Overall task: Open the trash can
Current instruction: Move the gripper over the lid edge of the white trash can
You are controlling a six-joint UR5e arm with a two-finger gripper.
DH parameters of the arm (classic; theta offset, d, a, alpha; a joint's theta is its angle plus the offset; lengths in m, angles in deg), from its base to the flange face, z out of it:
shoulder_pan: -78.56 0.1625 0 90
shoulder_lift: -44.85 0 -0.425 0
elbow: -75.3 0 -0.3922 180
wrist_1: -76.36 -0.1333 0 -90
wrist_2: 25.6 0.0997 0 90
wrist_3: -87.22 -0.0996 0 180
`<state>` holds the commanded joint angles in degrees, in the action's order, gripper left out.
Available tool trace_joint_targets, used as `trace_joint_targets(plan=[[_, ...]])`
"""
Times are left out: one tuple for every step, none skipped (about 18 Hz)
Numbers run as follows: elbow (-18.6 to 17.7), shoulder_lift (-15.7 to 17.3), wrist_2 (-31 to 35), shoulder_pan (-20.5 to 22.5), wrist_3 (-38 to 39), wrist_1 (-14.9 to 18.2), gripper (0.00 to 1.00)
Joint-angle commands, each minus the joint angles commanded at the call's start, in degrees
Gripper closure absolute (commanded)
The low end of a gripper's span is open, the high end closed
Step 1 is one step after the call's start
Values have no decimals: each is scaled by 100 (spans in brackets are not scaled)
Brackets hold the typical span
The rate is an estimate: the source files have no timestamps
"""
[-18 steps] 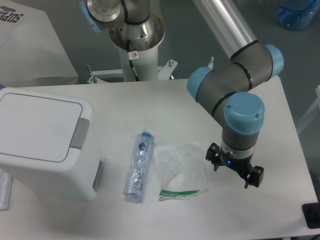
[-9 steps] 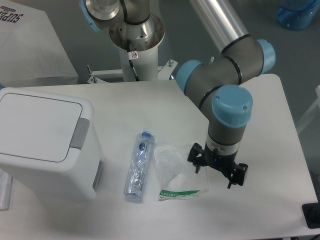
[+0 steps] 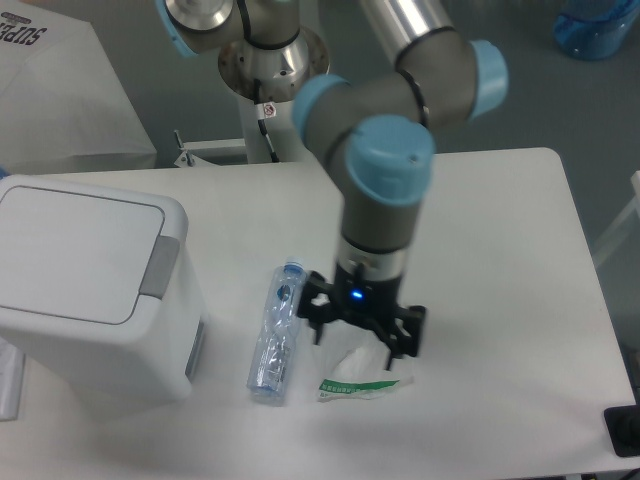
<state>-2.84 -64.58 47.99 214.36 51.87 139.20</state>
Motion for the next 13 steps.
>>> trace_joint_targets(plan=[[0,70,-211,-18,176,-18,0],[0,132,-404,-18,308,-18,0],[0,211,-598,-18,423,-18,0],[-9,316,-739,-26,555,-18,0],[-26,422,-862,-35,678,-18,0],[-87,553,-976,-88,783,-18,0],[-166,668,-1047,-132,819,-26,0],[-263,747,-1109,-167,820,-35,0],[-342,809,-1162,-219,820,-44,0],[-439,844,-1180,-263,793,-62,0],[-501,853,-1180,-290,784,-88,0],[-536,862,-1171,-299,793,-105,0],[-562,880,-1171,-299,793,-106,0]])
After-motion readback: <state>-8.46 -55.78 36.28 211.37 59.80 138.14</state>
